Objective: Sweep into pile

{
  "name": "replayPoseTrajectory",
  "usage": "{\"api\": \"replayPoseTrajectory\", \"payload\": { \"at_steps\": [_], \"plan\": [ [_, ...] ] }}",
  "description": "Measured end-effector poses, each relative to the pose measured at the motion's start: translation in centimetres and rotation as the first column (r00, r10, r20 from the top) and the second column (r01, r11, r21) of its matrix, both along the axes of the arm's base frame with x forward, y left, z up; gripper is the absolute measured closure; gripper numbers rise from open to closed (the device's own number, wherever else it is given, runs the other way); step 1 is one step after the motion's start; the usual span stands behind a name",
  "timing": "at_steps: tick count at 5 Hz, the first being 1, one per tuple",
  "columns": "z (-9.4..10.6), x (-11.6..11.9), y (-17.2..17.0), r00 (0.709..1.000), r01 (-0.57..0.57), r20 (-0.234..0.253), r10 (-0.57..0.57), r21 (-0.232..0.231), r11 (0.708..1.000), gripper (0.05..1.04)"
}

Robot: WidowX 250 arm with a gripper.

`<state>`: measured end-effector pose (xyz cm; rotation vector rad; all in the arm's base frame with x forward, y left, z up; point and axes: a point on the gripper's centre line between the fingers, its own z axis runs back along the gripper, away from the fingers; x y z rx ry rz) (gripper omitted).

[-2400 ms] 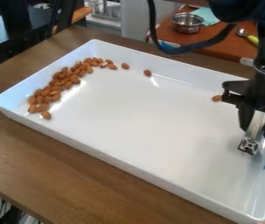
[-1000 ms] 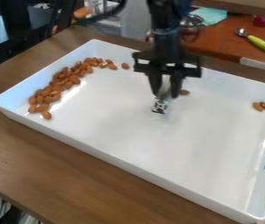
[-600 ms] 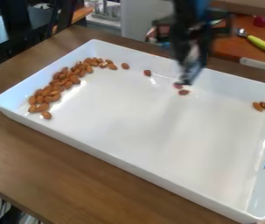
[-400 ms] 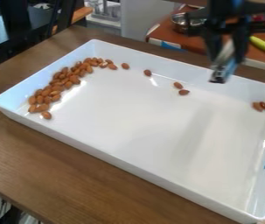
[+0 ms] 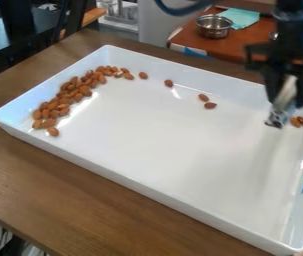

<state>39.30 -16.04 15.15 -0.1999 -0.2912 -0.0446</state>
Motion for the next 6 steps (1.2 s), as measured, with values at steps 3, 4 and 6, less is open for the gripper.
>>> {"api": "replayPoseTrajectory", "payload": {
  "at_steps": [3,4,6],
  "plan": [
    [-4.9,0.1,-2.4,1.0,0.019,-0.02,-0.017,0.095,0.995,0.716],
    [-5.0,0.3,-2.4,1.0,0.006,-0.012,-0.005,0.098,0.995,0.716],
    [-5.2,0.5,-2.3,1.0,-0.001,0.01,-0.001,0.108,0.994,0.716]
  ]
}}
